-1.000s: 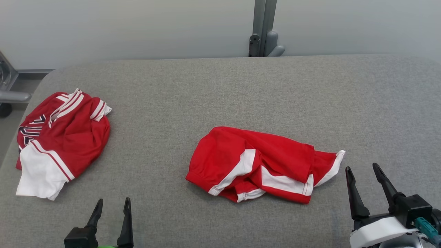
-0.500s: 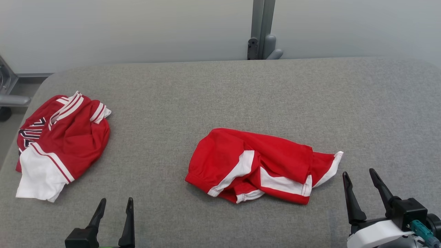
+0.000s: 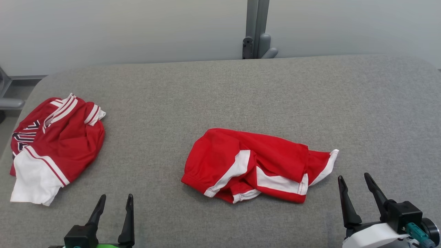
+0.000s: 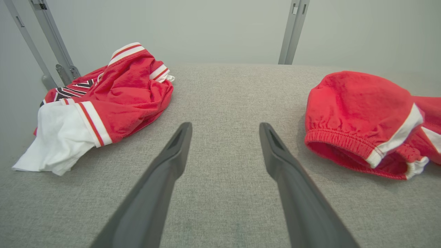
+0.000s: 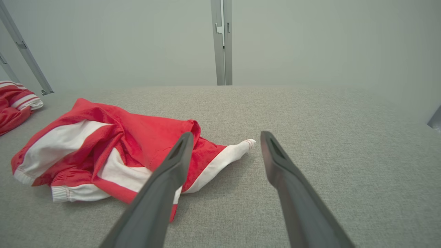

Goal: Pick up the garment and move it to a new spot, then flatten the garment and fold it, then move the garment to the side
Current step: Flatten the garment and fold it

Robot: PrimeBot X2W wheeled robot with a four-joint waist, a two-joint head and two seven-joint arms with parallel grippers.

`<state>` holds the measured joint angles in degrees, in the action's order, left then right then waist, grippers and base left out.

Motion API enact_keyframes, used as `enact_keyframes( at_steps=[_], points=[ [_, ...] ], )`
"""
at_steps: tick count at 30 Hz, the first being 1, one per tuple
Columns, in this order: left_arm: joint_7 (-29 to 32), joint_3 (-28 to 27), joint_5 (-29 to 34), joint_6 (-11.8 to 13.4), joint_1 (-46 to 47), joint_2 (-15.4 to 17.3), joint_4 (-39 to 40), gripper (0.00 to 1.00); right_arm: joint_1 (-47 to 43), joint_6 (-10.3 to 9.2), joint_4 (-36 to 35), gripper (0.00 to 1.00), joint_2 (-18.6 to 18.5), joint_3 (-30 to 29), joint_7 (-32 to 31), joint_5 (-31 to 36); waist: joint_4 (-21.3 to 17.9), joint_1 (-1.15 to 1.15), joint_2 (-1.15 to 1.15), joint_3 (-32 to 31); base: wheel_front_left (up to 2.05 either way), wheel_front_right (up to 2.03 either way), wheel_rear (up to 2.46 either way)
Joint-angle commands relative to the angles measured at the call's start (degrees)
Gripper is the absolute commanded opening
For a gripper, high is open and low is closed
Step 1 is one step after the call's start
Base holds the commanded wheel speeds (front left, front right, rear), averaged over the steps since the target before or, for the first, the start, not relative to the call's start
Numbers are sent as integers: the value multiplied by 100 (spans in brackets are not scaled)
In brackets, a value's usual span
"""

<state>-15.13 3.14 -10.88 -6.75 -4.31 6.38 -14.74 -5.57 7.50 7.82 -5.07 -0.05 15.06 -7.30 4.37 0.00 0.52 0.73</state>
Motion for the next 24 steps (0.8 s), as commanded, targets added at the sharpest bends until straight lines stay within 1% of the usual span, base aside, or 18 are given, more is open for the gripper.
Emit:
enact_keyframes(
  at_steps=[1, 10, 21, 23, 24],
  points=[
    [-2, -30, 41, -23, 74, -9, 16, 100, -49, -2, 6, 100, -1, -1, 17, -32, -31, 0, -52, 11, 0, 0, 0],
    [-3, -75, 98, -63, 88, -28, 7, 100, 13, -2, 6, 100, 17, 23, 17, -44, -143, 0, -52, 59, 0, 0, 0],
    [-3, -55, 109, -71, 132, -65, -40, 100, 61, -2, -24, 100, -11, 7, 17, -61, -159, 0, -52, 89, 0, 0, 0],
    [-2, -5, 139, -72, 158, -78, -28, 100, 71, -2, -27, 100, -24, 17, 17, -65, -172, 0, -52, 93, 0, 0, 0],
    [-3, 116, 156, -72, 205, -94, 15, 100, 93, -2, -32, 100, -39, 21, 17, -70, -193, 0, -52, 103, 0, 0, 0]
  ],
)
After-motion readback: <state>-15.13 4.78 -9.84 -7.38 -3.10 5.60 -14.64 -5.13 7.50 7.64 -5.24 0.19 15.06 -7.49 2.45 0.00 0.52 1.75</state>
